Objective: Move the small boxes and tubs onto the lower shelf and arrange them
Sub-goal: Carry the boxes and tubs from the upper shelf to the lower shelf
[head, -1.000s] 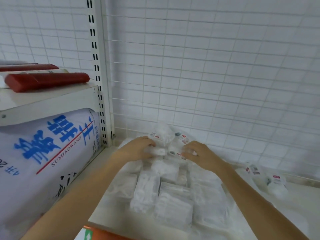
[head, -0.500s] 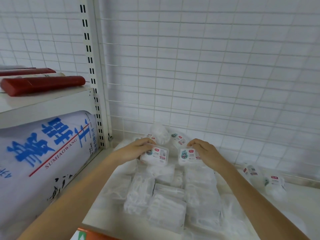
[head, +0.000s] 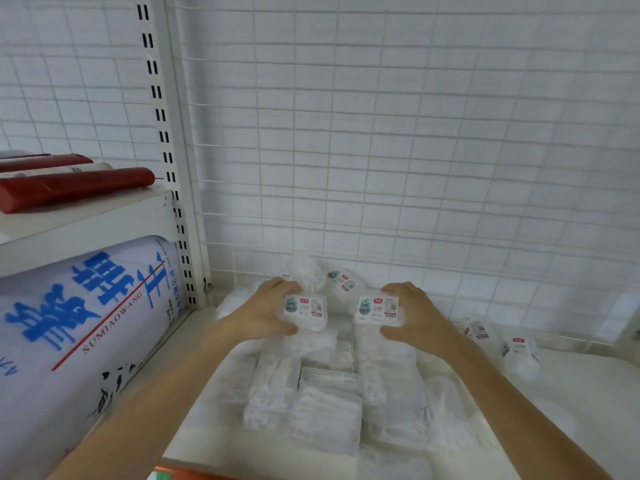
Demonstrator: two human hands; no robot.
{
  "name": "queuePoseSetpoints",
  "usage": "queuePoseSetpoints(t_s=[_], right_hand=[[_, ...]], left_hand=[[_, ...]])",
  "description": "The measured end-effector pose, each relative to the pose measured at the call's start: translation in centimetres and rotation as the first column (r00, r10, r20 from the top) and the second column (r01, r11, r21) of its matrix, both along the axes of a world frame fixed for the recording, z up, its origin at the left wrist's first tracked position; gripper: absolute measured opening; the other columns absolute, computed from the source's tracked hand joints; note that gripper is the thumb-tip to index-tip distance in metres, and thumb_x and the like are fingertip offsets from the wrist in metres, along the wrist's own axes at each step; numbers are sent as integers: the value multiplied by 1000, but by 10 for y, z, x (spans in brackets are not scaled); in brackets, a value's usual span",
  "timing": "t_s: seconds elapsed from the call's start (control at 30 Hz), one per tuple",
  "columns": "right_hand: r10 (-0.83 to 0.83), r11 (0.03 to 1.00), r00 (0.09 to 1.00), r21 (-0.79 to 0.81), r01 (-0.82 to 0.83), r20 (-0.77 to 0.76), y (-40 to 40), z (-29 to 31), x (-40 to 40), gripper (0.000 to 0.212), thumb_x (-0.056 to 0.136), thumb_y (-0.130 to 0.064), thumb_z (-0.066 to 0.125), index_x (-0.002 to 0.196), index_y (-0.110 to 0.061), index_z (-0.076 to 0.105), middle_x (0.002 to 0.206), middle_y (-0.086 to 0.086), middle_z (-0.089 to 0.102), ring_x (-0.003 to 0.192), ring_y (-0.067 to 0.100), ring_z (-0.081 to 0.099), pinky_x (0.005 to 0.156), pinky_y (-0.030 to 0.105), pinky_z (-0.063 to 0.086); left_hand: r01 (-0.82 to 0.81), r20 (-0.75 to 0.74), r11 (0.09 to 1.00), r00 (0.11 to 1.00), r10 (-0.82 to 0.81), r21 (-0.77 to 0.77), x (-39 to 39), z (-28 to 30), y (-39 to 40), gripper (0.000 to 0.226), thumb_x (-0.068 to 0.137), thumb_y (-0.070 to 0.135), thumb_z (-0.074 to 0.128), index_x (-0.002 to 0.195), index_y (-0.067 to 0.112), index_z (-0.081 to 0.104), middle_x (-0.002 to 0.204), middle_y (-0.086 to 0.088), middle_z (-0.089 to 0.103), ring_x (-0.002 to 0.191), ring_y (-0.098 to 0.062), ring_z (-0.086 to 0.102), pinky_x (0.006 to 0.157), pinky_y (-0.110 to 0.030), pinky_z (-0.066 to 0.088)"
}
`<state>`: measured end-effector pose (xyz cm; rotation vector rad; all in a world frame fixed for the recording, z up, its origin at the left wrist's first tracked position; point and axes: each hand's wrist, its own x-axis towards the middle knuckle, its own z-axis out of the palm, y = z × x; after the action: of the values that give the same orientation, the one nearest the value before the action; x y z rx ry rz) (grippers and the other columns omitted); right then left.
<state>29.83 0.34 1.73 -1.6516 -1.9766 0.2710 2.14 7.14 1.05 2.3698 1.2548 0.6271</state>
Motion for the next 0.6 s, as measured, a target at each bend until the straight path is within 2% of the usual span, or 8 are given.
queuePoseSetpoints(t_s=[0.13, 0.2, 0.3, 0.4, 0.53, 0.6], right_hand=[[-132, 978, 991, 164, 131, -2, -36, -1, 12, 66, 71, -22, 73, 128, -21, 42, 111, -12, 41, 106, 6, 29, 86, 19, 29], [-194, 961, 981, 199, 193, -17, -61, -3, 23, 65, 71, -22, 74, 128, -23, 43, 114, -13, 42, 107, 4, 28, 89, 18, 27], [-285, 933, 958, 224, 281, -15, -105, -6, 45, 65, 70, -22, 76, 127, -22, 45, 116, -15, 40, 108, 6, 31, 92, 21, 32], [-370, 901, 929, 241, 360, -4, -153, -10, 68, 66, 67, -20, 79, 125, -18, 48, 117, -12, 36, 107, 8, 38, 87, 17, 38], [-511, 828, 859, 293, 478, 43, -222, -15, 96, 69, 62, -14, 81, 125, -12, 51, 117, -4, 41, 105, 11, 41, 84, 24, 44], [-577, 785, 816, 300, 542, 34, -258, -18, 110, 69, 62, -12, 80, 125, -10, 52, 114, -3, 40, 103, 13, 43, 81, 25, 45]], left_hand=[[62, 91, 994, 993, -69, 87, 10, 4, -7, 68, 68, 9, 75, 128, 14, 43, 117, 3, 39, 114, -13, 36, 95, -21, 32], [111, 127, 985, 984, -128, 132, 22, 5, -13, 68, 69, 9, 75, 128, 14, 43, 118, 4, 38, 115, -12, 36, 93, -17, 30], [205, 177, 965, 956, -234, 165, 49, 8, -28, 69, 68, 17, 77, 128, 16, 43, 119, 5, 37, 115, -12, 34, 92, -12, 26], [309, 182, 928, 920, -347, 207, 83, 12, -48, 75, 59, 40, 69, 127, 20, 45, 118, 9, 39, 109, -3, 28, 89, 1, 20], [441, 155, 872, 866, -476, 213, 133, 10, -81, 68, 71, 25, 77, 130, 21, 43, 117, 12, 39, 110, -4, 31, 86, 0, 24], [503, 133, 840, 836, -532, 200, 159, 7, -101, 68, 74, 27, 76, 132, 20, 41, 118, 11, 37, 112, -5, 32, 86, -4, 26]])
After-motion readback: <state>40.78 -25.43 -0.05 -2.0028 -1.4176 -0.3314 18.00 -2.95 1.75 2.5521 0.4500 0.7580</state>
